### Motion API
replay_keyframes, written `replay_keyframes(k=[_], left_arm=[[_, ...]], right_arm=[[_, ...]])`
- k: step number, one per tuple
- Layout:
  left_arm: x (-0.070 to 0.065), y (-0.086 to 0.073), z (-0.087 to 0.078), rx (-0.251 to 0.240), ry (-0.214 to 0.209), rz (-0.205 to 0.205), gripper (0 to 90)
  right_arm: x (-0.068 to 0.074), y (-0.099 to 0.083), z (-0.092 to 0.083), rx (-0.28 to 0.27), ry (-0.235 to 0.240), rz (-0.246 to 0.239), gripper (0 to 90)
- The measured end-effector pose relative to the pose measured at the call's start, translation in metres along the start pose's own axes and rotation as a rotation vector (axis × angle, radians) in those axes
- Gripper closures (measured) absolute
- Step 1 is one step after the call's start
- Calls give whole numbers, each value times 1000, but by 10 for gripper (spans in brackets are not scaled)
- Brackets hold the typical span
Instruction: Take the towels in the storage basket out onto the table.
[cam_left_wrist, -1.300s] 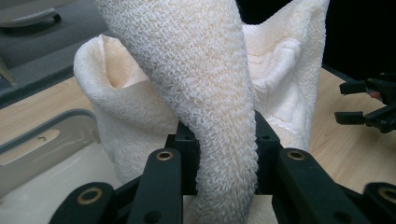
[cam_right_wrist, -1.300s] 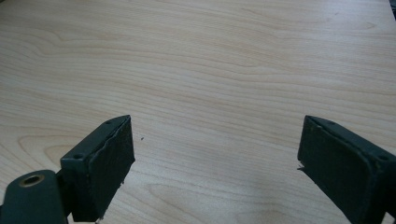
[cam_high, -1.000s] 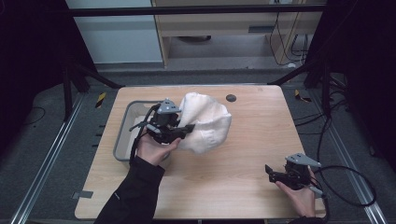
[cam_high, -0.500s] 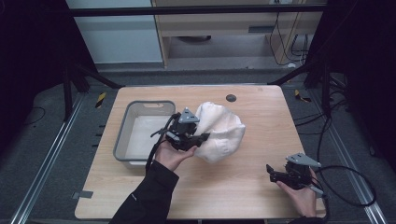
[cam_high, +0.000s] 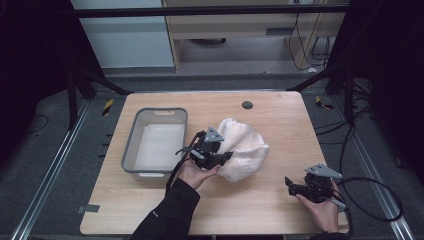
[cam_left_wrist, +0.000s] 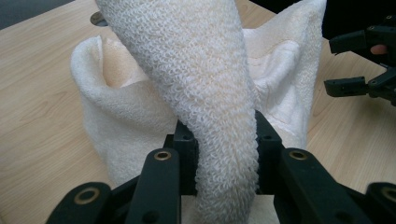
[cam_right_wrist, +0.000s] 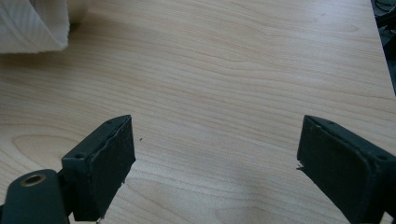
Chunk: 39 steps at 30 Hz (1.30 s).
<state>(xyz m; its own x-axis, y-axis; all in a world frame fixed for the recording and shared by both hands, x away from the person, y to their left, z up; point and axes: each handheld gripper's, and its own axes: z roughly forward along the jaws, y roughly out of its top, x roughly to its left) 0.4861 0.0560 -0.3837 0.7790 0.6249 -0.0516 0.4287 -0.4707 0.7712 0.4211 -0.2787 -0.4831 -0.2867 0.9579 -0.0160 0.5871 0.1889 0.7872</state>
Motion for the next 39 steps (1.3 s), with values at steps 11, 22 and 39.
replay_keyframes(k=[11,22,39], left_arm=[[-2,-21,25,34,-18,-12,662],[-1,-35,31,23,-26,-30,576],[-5,-36,11,-15,-38,-25,353]], right_arm=[[0,0,0,0,5,-3,112],[0,0,1,1,2,-11,111],[0,0,0,-3,2,-5,110]])
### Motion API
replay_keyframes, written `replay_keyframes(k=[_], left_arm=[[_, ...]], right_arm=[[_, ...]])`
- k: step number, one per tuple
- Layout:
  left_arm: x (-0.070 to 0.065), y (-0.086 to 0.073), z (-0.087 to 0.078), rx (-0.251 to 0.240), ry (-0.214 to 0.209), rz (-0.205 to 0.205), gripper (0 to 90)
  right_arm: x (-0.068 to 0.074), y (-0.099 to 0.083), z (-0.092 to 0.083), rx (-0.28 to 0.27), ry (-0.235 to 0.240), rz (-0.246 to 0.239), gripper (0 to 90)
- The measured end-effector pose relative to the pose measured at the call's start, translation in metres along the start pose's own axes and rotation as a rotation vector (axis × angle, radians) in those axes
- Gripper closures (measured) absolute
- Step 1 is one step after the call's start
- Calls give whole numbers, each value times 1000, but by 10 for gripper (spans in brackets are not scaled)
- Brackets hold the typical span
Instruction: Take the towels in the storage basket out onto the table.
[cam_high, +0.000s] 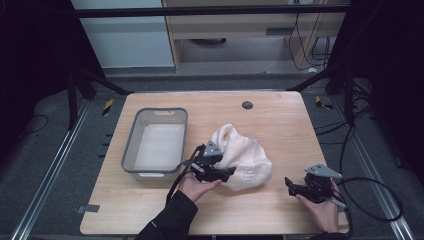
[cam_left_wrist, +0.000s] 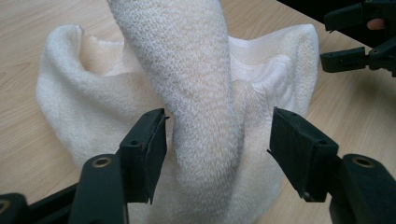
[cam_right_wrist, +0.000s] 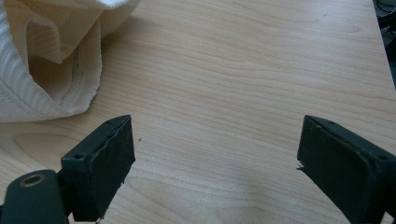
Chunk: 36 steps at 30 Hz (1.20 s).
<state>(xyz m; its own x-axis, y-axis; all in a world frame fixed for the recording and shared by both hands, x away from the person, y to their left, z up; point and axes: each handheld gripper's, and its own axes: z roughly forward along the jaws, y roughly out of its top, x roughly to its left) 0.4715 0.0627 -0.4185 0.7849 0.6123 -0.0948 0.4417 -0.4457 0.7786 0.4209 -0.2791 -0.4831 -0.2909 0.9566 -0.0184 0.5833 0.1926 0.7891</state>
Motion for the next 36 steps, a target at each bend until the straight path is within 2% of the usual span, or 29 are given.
replay_keyframes(k=[7,11,19,27,29,30,31,33,34,36], left_arm=[[1,-6,-15,-3,25,21,308],[3,-11,-27,-29,31,16,288],[10,-29,-45,-33,63,15,254],[15,-62,-61,0,85,14,233],[18,-72,-66,1,90,0,232],[18,-72,-66,1,90,0,231],[21,-82,-69,1,96,-13,229],[24,-92,-73,6,104,-22,228],[24,-92,-73,6,104,-22,228],[29,-104,-78,19,116,-38,221]], right_arm=[[0,0,0,-2,1,-1,110],[0,0,0,-2,1,-1,110],[0,0,0,-4,0,0,109],[0,0,0,-2,1,3,109],[0,0,0,0,0,1,109],[0,0,0,2,0,0,110],[0,0,0,3,0,0,109],[1,0,0,3,1,3,109],[1,0,0,2,1,-1,109],[1,0,0,3,0,-2,109]])
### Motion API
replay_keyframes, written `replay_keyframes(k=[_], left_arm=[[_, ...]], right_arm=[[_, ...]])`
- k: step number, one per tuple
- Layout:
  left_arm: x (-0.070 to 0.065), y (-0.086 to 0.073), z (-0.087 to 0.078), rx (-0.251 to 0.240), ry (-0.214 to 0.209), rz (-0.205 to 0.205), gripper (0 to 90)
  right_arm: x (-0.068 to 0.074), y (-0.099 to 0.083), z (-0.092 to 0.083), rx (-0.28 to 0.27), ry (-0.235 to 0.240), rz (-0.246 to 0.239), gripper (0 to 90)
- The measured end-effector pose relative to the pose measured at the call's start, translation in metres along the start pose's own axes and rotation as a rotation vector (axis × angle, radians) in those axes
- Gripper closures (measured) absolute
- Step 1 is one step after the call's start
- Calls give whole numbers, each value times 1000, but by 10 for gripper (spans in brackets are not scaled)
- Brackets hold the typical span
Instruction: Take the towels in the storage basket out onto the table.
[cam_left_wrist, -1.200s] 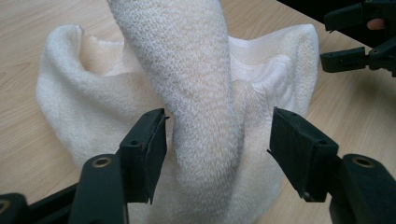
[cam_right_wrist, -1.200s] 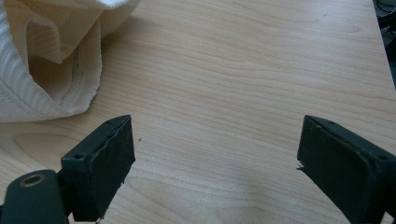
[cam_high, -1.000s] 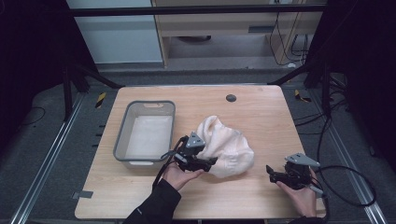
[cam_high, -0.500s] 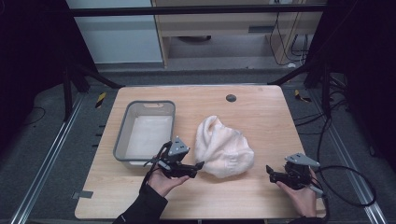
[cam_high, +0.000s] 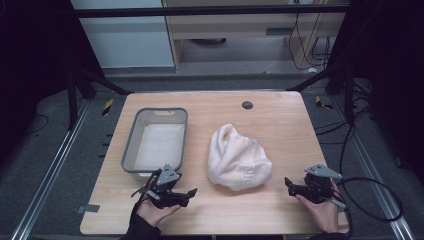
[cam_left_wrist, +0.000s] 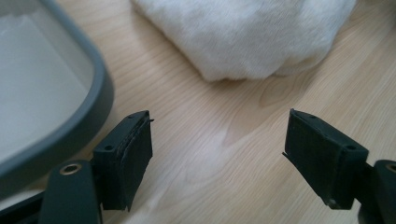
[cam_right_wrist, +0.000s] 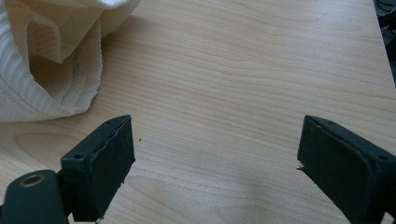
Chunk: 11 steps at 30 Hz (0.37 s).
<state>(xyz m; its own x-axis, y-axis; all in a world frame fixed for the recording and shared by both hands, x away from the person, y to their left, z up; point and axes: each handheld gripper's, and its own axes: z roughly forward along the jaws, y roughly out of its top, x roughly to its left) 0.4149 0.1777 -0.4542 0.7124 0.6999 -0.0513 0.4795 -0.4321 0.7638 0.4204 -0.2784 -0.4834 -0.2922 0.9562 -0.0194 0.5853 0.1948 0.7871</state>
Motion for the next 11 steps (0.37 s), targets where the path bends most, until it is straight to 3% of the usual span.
replay_keyframes(k=[2,6,11], left_arm=[[2,-3,-2,3,4,-2,215],[15,-22,-14,-2,36,-50,210],[28,-34,-22,-1,84,-78,193]], right_arm=[[0,0,0,0,0,-1,109],[0,0,0,-1,0,2,108],[0,-1,-2,-5,2,-1,105]])
